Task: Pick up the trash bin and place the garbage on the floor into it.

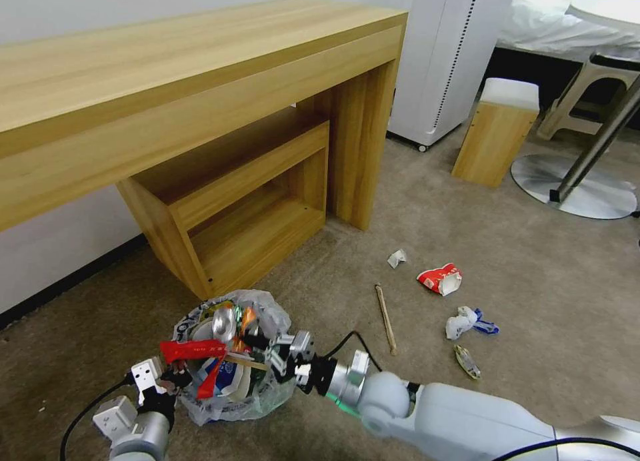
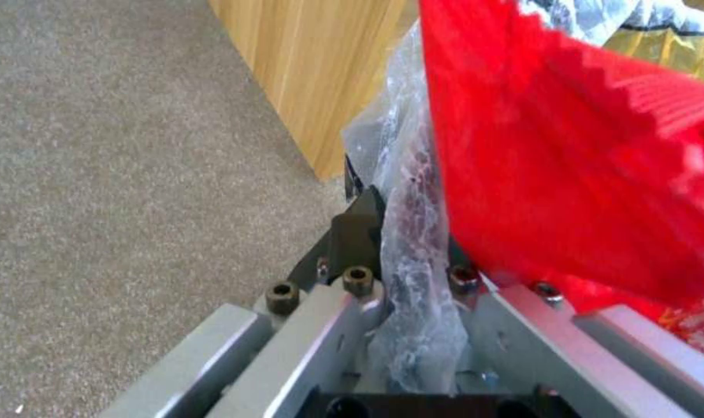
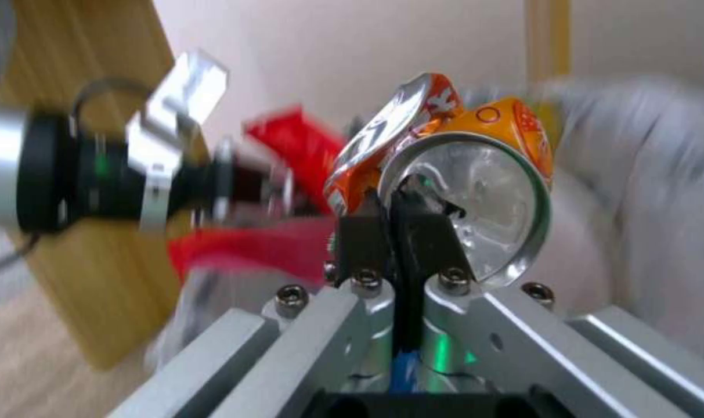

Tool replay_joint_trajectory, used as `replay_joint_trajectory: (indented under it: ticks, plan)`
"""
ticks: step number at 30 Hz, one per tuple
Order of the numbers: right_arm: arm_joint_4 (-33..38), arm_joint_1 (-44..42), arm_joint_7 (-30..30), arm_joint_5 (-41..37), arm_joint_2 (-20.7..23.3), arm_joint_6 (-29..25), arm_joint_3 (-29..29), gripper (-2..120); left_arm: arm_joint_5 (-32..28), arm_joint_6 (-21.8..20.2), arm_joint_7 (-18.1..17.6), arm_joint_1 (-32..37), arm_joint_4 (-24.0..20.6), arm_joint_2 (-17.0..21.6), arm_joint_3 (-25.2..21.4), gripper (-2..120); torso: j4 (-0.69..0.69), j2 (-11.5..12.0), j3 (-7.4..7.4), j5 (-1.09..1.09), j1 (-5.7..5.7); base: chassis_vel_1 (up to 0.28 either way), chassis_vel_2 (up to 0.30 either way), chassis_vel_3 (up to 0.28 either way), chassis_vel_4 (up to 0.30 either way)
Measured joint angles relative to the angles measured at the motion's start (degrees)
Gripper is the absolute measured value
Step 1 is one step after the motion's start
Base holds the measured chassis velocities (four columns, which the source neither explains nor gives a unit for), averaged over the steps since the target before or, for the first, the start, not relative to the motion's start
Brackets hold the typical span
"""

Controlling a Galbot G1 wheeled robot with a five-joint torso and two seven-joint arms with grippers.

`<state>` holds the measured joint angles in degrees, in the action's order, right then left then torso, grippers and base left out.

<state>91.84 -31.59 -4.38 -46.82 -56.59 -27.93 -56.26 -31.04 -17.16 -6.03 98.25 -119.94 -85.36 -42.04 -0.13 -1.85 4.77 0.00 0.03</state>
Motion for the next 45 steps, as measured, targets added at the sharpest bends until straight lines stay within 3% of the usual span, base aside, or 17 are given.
replay_joint_trajectory:
  ticks: [9,36,45]
  plan:
    - [-1.3,1.2,3.4,1.2,-2.3,0.9,-3.2,0,0.0,0.0,0.0,-0.2,0.0,-0.2,0.0,1,0.00,0.0,0.00,0.00,0.00,0.000,0.000,0.000,0.000]
    - [0.7,-0.2,6.5,2.8,-1.2,2.9,-3.5,96,-0.4,-0.4,-0.2,-1.1,0.5,0.1,0.0,1,0.00,0.0,0.00,0.00,0.00,0.000,0.000,0.000,0.000]
    - [0.8,0.9,8.0,2.0,-2.5,4.0,-5.9,88,-0.2,-0.4,-0.2,-0.9,0.3,-0.2,0.0,1,0.00,0.0,0.00,0.00,0.00,0.000,0.000,0.000,0.000]
